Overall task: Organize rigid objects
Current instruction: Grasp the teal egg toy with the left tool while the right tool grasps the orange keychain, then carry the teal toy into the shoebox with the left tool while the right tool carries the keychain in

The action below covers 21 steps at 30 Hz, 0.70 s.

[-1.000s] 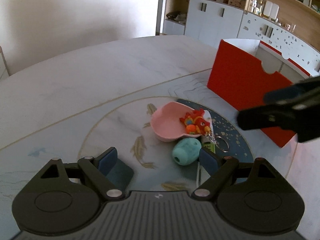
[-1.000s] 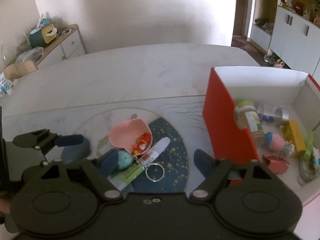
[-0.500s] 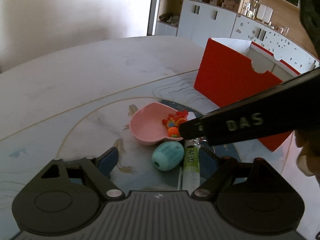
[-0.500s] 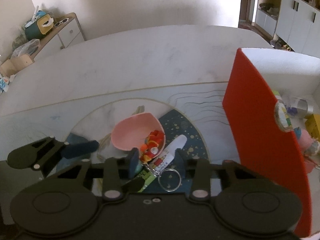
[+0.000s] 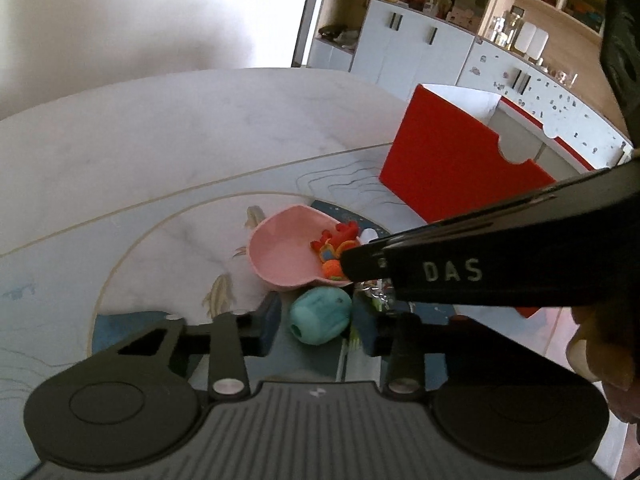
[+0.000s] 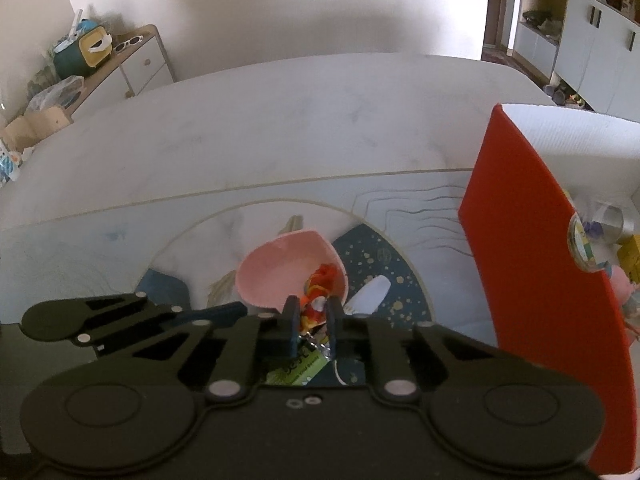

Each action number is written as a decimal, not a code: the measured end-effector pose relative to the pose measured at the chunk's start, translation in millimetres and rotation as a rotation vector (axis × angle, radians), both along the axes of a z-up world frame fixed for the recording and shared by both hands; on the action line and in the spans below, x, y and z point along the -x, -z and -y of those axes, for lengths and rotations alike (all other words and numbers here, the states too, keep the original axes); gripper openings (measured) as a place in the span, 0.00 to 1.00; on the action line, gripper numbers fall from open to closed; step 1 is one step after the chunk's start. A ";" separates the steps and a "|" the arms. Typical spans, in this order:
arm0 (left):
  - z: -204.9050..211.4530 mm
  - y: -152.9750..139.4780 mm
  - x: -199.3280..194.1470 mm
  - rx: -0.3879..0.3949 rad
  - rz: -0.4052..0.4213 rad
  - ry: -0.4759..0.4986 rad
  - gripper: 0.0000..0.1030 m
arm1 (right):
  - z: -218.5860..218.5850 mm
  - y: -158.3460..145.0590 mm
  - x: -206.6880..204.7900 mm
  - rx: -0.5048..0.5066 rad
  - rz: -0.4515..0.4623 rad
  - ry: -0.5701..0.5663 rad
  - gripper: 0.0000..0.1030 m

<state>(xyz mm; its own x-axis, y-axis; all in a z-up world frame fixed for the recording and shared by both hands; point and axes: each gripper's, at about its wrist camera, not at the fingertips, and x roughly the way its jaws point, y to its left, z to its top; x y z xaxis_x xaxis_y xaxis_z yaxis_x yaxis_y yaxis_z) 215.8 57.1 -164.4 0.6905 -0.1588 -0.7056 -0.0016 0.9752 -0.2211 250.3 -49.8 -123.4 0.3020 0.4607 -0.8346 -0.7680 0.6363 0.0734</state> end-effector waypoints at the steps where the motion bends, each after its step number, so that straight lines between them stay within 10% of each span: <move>1: 0.0 -0.4 -0.3 -0.003 0.000 -0.002 0.33 | 0.6 -0.8 0.2 -0.002 0.002 0.003 0.10; 21: 7.3 -8.2 7.6 -0.018 -0.004 0.047 0.18 | 28.8 -27.9 5.9 -0.067 0.031 0.050 0.09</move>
<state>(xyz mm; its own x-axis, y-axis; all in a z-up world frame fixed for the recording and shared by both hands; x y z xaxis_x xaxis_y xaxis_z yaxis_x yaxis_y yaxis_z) 208.3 49.7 -156.2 0.6795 -0.1783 -0.7117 0.0437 0.9781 -0.2033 244.3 -78.6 -95.6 0.3514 0.4986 -0.7924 -0.7382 0.6682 0.0931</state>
